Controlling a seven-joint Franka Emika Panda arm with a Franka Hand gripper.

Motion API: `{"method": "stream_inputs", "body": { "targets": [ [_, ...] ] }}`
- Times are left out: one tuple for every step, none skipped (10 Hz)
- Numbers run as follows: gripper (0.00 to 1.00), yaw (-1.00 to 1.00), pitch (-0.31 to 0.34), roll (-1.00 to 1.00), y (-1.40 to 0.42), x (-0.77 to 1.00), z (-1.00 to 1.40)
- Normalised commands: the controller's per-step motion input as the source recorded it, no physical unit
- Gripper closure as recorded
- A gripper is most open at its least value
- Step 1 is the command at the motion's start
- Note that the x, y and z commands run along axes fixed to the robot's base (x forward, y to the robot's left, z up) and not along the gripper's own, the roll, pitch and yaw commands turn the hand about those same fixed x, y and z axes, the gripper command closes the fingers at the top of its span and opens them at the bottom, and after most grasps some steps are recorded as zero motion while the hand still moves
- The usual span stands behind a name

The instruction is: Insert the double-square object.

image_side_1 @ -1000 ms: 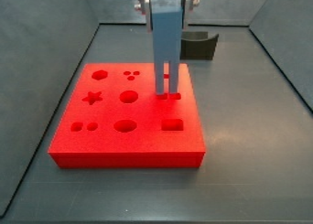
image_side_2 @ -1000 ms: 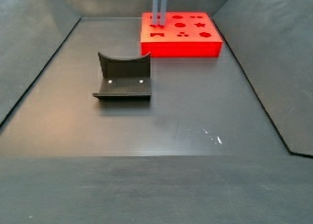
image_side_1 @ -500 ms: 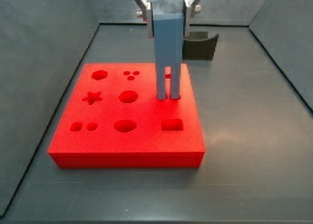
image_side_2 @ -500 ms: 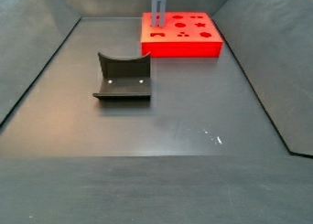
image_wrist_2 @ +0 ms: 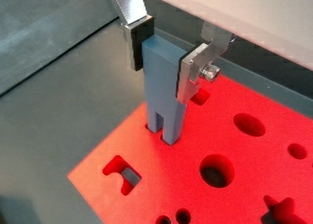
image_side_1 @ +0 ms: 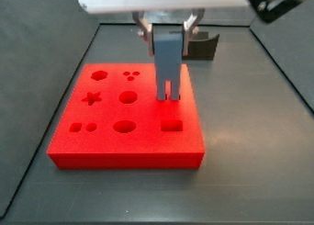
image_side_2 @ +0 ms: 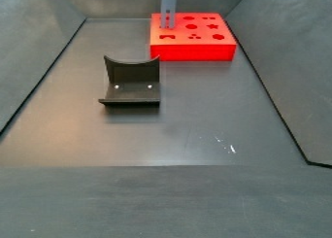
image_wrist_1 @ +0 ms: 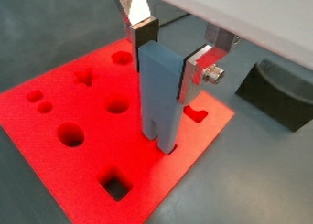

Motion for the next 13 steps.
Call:
{"method": "stream_inputs", "body": {
  "targets": [
    [1.00,0.00,-0.199,-0.07,0.00,0.00,-0.80],
    [1.00,0.01,-0.220,0.00,0.01,0.00,-0.80],
    [1.00,0.02,-0.087,0.03,0.00,0.04,-0.33],
    [1.00,0.00,0.000,-0.01,0.00,0.00,0.00],
    [1.00,0.00,-0.119,-0.07,0.03,0.00,-0.46],
    [1.00,0.00,-0.140,-0.07,0.25,0.00,-0.90],
    [1.00,0.03,-0.096,0.00,0.26,0.00,-1.00],
    [1.00,0.05,-0.080,0.00,0.23,0.01,-1.00],
    [1.00,0.00,-0.080,0.00,0.10,0.01,-0.68],
    [1.00,0.00,-0.093,0.02,0.05,0.00,-0.76],
    [1.00,0.00,-0.110,0.05,0.01,0.00,-0.79],
    [1.00,0.00,-0.119,0.03,0.03,-0.13,-1.00],
    [1.00,0.00,-0.140,0.00,0.00,-0.08,-1.00]
  ]
}}
